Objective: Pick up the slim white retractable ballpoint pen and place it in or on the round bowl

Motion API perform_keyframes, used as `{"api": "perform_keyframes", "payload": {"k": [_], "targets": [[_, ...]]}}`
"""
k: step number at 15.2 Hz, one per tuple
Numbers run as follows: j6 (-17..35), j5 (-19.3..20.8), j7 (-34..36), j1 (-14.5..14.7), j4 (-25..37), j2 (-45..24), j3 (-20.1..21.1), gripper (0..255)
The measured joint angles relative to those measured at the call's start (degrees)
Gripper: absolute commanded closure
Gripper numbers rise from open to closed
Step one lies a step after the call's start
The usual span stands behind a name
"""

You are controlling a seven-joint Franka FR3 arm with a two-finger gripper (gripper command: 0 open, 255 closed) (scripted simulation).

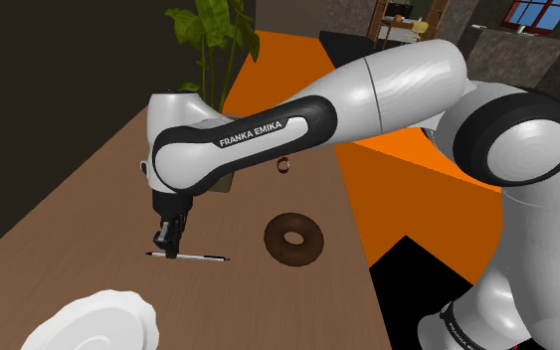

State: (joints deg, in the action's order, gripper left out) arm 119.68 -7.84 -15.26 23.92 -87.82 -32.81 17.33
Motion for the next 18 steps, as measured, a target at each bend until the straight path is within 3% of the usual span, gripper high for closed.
{"api": "perform_keyframes", "payload": {"k": [18], "targets": [[-9.26,-0.3,1.76,-0.28,5.57,3.98,0.45,255]]}}
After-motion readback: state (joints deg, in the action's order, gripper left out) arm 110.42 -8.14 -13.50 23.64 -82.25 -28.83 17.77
